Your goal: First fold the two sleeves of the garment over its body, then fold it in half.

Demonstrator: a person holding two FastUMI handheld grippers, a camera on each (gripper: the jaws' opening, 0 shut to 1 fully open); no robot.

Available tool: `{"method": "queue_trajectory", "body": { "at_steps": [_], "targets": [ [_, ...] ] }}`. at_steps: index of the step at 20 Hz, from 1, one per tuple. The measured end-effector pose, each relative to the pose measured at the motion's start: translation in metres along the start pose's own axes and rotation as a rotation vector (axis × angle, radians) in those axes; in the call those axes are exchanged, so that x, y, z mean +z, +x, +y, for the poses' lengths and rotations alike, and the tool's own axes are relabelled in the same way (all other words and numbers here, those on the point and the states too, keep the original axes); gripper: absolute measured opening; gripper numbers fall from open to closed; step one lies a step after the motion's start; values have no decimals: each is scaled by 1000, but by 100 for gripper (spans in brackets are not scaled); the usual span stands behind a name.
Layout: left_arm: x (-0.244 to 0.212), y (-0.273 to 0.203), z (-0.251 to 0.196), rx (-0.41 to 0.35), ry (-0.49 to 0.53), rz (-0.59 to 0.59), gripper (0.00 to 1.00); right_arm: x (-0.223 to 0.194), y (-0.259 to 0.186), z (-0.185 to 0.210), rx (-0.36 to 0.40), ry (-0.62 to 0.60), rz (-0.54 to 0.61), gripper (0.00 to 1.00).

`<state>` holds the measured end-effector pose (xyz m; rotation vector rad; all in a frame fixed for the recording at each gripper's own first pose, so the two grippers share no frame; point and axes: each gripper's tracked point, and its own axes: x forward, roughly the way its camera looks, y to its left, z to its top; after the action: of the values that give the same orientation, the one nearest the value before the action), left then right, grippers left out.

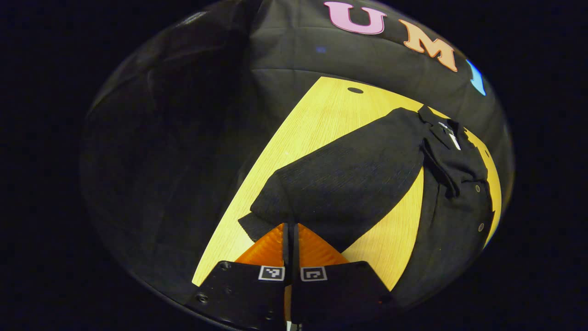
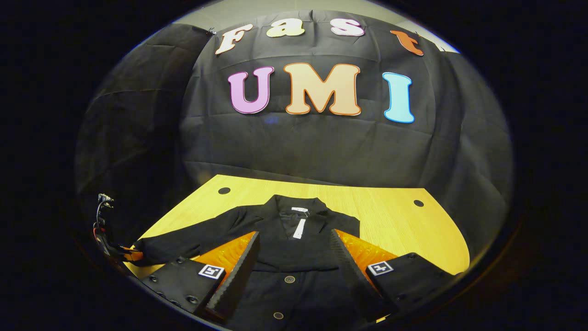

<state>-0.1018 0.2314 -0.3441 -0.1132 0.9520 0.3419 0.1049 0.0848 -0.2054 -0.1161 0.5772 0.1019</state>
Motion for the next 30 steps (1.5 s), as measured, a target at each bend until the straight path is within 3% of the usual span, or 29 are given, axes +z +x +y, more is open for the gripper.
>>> {"method": "queue_trajectory", "body": {
  "at_steps": [3,6,10,17,30],
  "targets": [
    [13,-11,-9,-21,-84,-16,0,-6,-5,-15,6,15,-1,97],
    [44,-27,-8,-2,-138,-112,0,-12,-10,-32,11,32,1,97],
    [98,-52,-32,-11,-95,-224,0,-11,-21,-56,29,67,-25,97],
    [181,-96,-140,-136,14,-399,0,-12,-41,-110,16,109,-62,98],
    [217,-106,-307,-351,229,-448,0,-37,-73,-215,-111,211,-77,97]
  ]
}}
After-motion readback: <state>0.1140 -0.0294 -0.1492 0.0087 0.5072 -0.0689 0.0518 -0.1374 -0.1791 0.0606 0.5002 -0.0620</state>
